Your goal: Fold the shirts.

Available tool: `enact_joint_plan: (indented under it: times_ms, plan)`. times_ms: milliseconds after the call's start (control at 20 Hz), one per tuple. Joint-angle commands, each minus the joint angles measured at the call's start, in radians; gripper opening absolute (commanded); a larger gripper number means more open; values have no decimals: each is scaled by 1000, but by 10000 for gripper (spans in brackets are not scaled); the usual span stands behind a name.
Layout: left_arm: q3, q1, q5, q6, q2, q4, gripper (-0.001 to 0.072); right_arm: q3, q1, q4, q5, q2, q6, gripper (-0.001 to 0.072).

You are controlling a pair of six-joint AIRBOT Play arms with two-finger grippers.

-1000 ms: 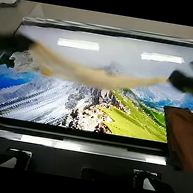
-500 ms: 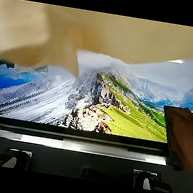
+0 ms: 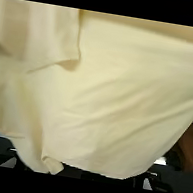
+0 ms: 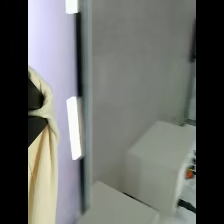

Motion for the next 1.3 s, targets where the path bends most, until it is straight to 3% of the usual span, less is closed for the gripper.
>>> enact_joint_plan:
  times_ms: [0, 100, 250, 400, 550, 600, 650, 700, 750, 850, 950, 1000, 1100, 1150, 1250]
  plan:
    - [-232, 1, 11, 58, -147, 13, 32, -51, 0, 75, 171, -264, -43, 37]
    - [-350, 1, 76, 60, -277, 6, 32, -92, 0, 114, 83, -454, -13, 38]
    - [-377, 3, 88, 60, -482, -18, 32, -93, 0, 335, -72, -708, 30, 40]
    - [-377, 3, 86, 60, -602, -116, 33, -93, 0, 563, -135, -845, 29, 38]
    - [-376, 5, 83, 60, -635, -146, 35, -92, 0, 612, -147, -881, 3, 39]
    - [-369, 13, 70, 59, -634, -146, 85, -92, -9, 607, -155, -872, -42, 46]
    - [-346, 33, 21, 60, -634, -144, 309, -90, -27, 606, -130, -853, -74, 135]
    - [-313, 63, -54, 60, -634, -118, 543, -90, -60, 605, -84, -825, -99, 362]
    - [-276, 105, -145, 60, -634, -63, 600, -90, -97, 599, -23, -797, -145, 526]
    - [-254, 194, -340, 59, -634, 34, 581, -91, -182, 534, 167, -746, -248, 535]
    - [-323, 269, -482, 59, -634, 55, 450, -103, -241, 418, 346, -723, -272, 531]
    - [-386, 293, -515, 60, -630, 54, 450, -135, -257, 387, 396, -708, -272, 531]
    - [-555, 317, -508, 101, -604, 54, 444, -280, -264, 378, 368, -633, -269, 485]
    - [-642, 317, -478, 141, -588, 54, 393, -362, -260, 383, 328, -593, -269, 485]
    - [-773, 312, -404, 207, -568, 11, 384, -508, -257, 393, 259, -526, -272, 485]
